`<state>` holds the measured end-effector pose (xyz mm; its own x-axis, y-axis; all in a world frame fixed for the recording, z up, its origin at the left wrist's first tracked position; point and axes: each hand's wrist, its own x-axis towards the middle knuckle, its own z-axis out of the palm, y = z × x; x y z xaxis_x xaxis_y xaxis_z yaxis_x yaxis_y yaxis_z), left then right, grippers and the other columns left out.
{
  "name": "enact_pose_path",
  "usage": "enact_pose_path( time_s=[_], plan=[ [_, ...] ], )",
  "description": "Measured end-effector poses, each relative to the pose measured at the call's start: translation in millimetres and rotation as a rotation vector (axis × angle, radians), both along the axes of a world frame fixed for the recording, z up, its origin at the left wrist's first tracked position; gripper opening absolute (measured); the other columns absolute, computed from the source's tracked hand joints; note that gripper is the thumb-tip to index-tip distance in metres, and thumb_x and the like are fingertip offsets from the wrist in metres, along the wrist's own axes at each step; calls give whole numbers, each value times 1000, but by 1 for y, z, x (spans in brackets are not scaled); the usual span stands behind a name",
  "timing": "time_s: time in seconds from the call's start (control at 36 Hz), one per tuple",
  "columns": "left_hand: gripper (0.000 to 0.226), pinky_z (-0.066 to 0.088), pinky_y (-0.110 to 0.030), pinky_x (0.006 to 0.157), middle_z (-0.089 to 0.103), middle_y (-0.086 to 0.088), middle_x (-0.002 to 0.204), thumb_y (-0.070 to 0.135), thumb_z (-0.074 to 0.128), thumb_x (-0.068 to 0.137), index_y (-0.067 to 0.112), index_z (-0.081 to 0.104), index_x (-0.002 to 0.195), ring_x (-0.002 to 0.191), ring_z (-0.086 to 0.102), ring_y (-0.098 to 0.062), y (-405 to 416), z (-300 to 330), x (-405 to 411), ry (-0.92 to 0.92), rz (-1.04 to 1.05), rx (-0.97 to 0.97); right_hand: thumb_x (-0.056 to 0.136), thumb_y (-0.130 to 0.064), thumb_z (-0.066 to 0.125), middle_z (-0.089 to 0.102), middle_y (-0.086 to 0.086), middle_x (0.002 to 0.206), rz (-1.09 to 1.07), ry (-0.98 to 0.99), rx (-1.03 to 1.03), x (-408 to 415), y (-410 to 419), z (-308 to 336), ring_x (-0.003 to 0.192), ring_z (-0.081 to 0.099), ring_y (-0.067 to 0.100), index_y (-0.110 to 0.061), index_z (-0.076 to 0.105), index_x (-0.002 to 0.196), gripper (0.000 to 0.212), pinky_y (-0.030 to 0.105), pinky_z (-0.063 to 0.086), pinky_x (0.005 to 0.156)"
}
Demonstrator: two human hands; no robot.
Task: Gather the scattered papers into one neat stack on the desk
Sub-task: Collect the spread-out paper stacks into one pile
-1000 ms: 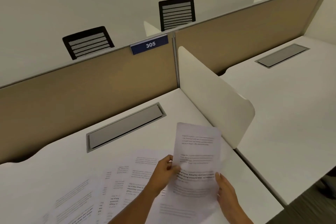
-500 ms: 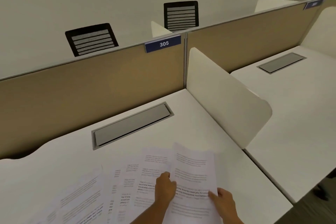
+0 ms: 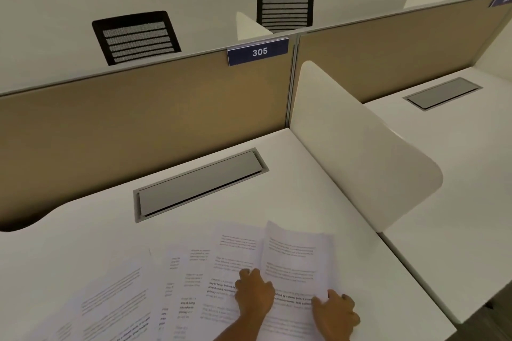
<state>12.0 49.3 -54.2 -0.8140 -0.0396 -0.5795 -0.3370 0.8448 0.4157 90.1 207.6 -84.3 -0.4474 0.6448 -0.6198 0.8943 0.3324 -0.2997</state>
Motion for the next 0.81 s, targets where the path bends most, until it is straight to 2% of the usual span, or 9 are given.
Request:
enact_pose_path(
  time_s=[0.11,0.25,0.39,0.56,0.69,0.81],
  plan=[
    [55,40,-39,108,30,-7,152,38,53,95,16,41,144,134,38,-27,-5,-6,-4,-35,29,-12,84,-55,62,13,7,158,-102,-43,20,-3,-5,-7,137,22,37,-34,52,131,53,45,33,113],
    [55,44,-37,106,36,-10,144,34,59,92,13,42,140,130,43,-28,-10,-10,-8,-48,75,41,78,-57,65,17,5,154,-154,-16,57,-5,-8,-13,132,22,34,-35,43,131,62,45,37,110],
    [62,48,-38,103,41,-14,139,31,64,89,9,39,141,124,50,-30,-13,-16,-10,-56,104,81,76,-47,74,16,10,155,-81,-4,28,-8,-11,-13,137,22,38,-24,16,150,97,50,37,110],
    [68,48,-40,103,46,-14,139,36,64,88,10,35,143,126,49,-31,-10,-21,-13,-102,125,82,79,-40,76,18,19,154,-88,39,-47,-13,-11,-7,139,27,41,-11,2,154,109,48,30,115],
    [67,45,-43,106,45,-14,141,38,62,89,9,35,142,129,46,-31,-10,-24,-14,-149,153,76,80,-40,77,23,24,152,-107,42,-102,-13,-6,-6,139,30,40,-6,2,154,111,45,26,117],
    [65,42,-43,109,43,-13,145,37,56,92,9,34,146,133,43,-31,-10,-25,-15,-153,142,80,80,-41,76,30,22,148,-127,31,-147,-10,-3,-3,136,36,39,-6,15,152,101,44,32,114]
  ],
)
